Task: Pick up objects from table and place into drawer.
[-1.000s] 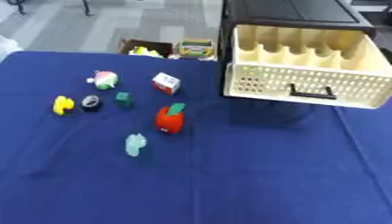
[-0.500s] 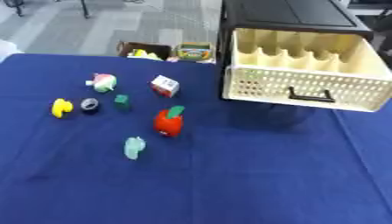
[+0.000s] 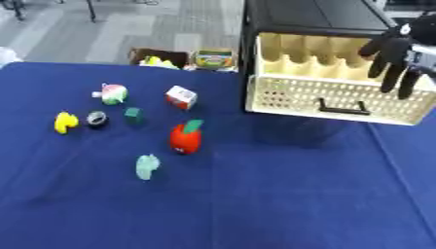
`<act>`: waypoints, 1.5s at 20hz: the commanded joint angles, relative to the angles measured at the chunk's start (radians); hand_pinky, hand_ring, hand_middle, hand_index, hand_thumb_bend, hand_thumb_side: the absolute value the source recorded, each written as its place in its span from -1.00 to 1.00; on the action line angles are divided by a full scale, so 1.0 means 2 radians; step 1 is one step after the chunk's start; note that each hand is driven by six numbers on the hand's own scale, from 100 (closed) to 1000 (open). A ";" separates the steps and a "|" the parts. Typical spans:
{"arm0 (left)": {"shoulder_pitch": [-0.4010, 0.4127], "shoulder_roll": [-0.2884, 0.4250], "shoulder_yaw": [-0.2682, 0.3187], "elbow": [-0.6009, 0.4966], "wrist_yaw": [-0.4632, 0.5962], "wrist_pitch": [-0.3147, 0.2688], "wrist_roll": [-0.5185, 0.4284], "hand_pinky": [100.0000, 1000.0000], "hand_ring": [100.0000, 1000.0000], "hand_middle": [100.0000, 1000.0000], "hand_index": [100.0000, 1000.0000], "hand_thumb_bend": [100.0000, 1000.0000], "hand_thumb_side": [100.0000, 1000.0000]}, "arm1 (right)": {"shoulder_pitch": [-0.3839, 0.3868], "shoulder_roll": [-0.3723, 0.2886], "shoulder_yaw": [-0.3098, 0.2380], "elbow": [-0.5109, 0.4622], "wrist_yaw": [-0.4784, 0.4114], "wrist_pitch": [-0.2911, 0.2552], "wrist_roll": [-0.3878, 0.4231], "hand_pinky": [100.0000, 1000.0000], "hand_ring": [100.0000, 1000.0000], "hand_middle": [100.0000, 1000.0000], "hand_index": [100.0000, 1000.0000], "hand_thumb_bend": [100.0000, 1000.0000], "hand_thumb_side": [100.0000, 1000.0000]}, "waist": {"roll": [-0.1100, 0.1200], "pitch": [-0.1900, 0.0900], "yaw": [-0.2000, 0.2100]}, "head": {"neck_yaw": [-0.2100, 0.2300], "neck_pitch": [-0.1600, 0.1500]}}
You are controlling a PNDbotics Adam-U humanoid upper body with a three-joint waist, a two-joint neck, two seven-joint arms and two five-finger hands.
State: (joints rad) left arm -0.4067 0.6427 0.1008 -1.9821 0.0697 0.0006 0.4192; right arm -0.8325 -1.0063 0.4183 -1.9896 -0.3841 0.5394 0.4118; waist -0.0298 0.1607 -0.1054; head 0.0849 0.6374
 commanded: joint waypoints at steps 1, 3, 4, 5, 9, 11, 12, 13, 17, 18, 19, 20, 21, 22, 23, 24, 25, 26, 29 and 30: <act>-0.004 0.006 0.002 -0.009 0.001 0.001 -0.001 -0.18 -0.02 -0.07 0.59 -1.00 0.18 | -0.014 0.002 -0.009 -0.005 -0.002 0.021 0.025 -0.02 0.16 0.22 0.66 -1.00 0.53 | 0.001 -0.005 0.003 | -0.005 -0.007; -0.002 0.004 0.003 -0.009 0.001 0.001 -0.001 -0.18 -0.02 -0.07 0.59 -1.00 0.18 | -0.021 0.011 -0.004 -0.005 0.004 0.036 0.042 -0.02 0.16 0.22 0.66 -1.00 0.53 | 0.001 -0.004 0.006 | -0.006 -0.008; -0.002 0.003 0.003 -0.009 0.001 0.002 -0.001 -0.18 -0.02 -0.07 0.59 -1.00 0.18 | -0.024 0.015 -0.003 -0.005 0.006 0.045 0.050 -0.02 0.16 0.22 0.66 -1.00 0.53 | 0.001 -0.004 0.007 | -0.007 -0.008; -0.001 0.002 0.003 -0.009 0.001 0.002 -0.001 -0.18 -0.02 -0.07 0.59 -1.00 0.18 | -0.028 0.018 -0.002 -0.005 0.009 0.053 0.059 -0.02 0.16 0.22 0.66 -1.00 0.53 | 0.001 -0.004 0.007 | -0.007 -0.008; 0.000 -0.001 0.003 -0.009 0.001 0.003 -0.003 -0.17 -0.02 -0.07 0.59 -1.00 0.19 | -0.029 0.027 0.008 -0.005 0.012 0.085 0.091 -0.04 0.16 0.22 0.62 -1.00 0.58 | 0.002 -0.001 0.009 | -0.009 -0.009; 0.001 -0.002 0.003 -0.009 0.001 0.004 -0.003 -0.16 -0.02 -0.07 0.59 -1.00 0.18 | -0.029 0.030 0.011 -0.005 0.019 0.102 0.108 0.01 0.21 0.27 0.61 -1.00 0.67 | 0.002 0.000 0.010 | -0.010 -0.010; 0.001 -0.003 0.003 -0.009 0.001 0.004 -0.003 -0.16 -0.02 -0.07 0.59 -1.00 0.18 | -0.028 0.031 0.013 -0.005 0.023 0.110 0.116 0.04 0.23 0.30 0.60 -1.00 0.70 | 0.002 0.000 0.011 | -0.011 -0.011; 0.001 -0.003 0.003 -0.009 0.001 0.004 -0.003 -0.16 -0.02 -0.07 0.59 -1.00 0.18 | -0.028 0.033 0.015 -0.005 0.027 0.117 0.123 0.06 0.25 0.32 0.59 -1.00 0.71 | 0.002 0.000 0.011 | -0.011 -0.011; 0.003 -0.006 0.003 -0.009 0.000 0.005 -0.004 -0.16 -0.02 -0.07 0.60 -1.00 0.19 | -0.028 0.042 0.022 -0.005 0.041 0.147 0.150 0.21 0.39 0.48 0.62 -1.00 0.84 | 0.003 0.002 0.013 | -0.013 -0.013; 0.004 -0.006 0.003 -0.009 0.000 0.006 -0.004 -0.16 -0.02 -0.07 0.60 -1.00 0.19 | -0.026 0.044 0.024 -0.005 0.042 0.154 0.155 0.24 0.41 0.51 0.63 -1.00 0.88 | 0.003 0.002 0.013 | -0.013 -0.013; 0.004 -0.007 0.003 -0.009 0.000 0.006 -0.004 -0.16 -0.02 -0.07 0.60 -1.00 0.19 | -0.025 0.046 0.026 -0.005 0.043 0.162 0.158 0.27 0.43 0.54 0.64 -1.00 0.92 | 0.003 0.002 0.014 | -0.013 -0.013; 0.004 -0.008 0.004 -0.009 0.000 0.006 -0.004 -0.15 -0.02 -0.07 0.60 -1.00 0.20 | -0.024 0.048 0.028 -0.005 0.043 0.169 0.161 0.30 0.44 0.56 0.66 -1.00 0.94 | 0.003 0.003 0.014 | -0.013 -0.014; 0.005 -0.008 0.004 -0.009 0.000 0.006 -0.004 -0.15 -0.02 -0.07 0.60 -1.00 0.20 | -0.022 0.050 0.029 -0.005 0.044 0.175 0.163 0.30 0.44 0.56 0.66 -1.00 0.94 | 0.002 0.003 0.014 | -0.013 -0.014; 0.005 -0.009 0.004 -0.009 0.000 0.007 -0.004 -0.15 -0.03 -0.08 0.59 -1.00 0.20 | -0.021 0.051 0.031 -0.005 0.044 0.179 0.165 0.32 0.48 0.58 0.67 -1.00 0.99 | 0.002 0.004 0.014 | -0.013 -0.015; 0.006 -0.010 0.004 -0.009 0.000 0.007 -0.004 -0.15 -0.03 -0.08 0.59 -1.00 0.20 | -0.019 0.051 0.033 -0.005 0.045 0.182 0.166 0.33 0.48 0.58 0.68 -1.00 0.99 | 0.002 0.004 0.014 | -0.014 -0.015; 0.006 -0.010 0.004 -0.009 0.000 0.007 -0.004 -0.15 -0.03 -0.08 0.59 -1.00 0.20 | -0.015 0.051 0.035 -0.005 0.048 0.183 0.166 0.37 0.55 0.60 0.69 -1.00 1.00 | 0.002 0.005 0.015 | -0.014 -0.016; 0.007 -0.011 0.004 -0.009 -0.001 0.007 -0.004 -0.15 -0.03 -0.08 0.59 -1.00 0.20 | -0.012 0.051 0.038 -0.005 0.050 0.183 0.167 0.37 0.56 0.60 0.69 -1.00 1.00 | 0.002 0.005 0.015 | -0.014 -0.017; 0.007 -0.012 0.004 -0.009 -0.001 0.008 -0.004 -0.15 -0.03 -0.08 0.59 -1.00 0.20 | -0.008 0.050 0.041 -0.005 0.053 0.184 0.168 0.39 0.59 0.62 0.70 -1.00 1.00 | 0.003 0.006 0.016 | -0.015 -0.018; 0.008 -0.014 0.004 -0.009 -0.001 0.008 -0.004 -0.15 -0.03 -0.08 0.59 -1.00 0.20 | 0.005 0.047 0.047 -0.005 0.062 0.184 0.172 0.39 0.60 0.62 0.71 -1.00 1.00 | 0.003 0.007 0.019 | -0.016 -0.019; 0.008 -0.014 0.004 -0.009 -0.001 0.008 -0.004 -0.15 -0.03 -0.08 0.59 -1.00 0.20 | 0.008 0.047 0.048 -0.005 0.064 0.184 0.174 0.38 0.60 0.63 0.70 -1.00 1.00 | 0.003 0.008 0.019 | -0.016 -0.019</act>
State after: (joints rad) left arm -0.3827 0.5994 0.1012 -1.9821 0.0697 0.0139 0.4106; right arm -0.8058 -0.8909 0.5219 -1.9896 -0.2717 0.6992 0.5492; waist -0.0271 0.1886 -0.0671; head 0.0570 0.6100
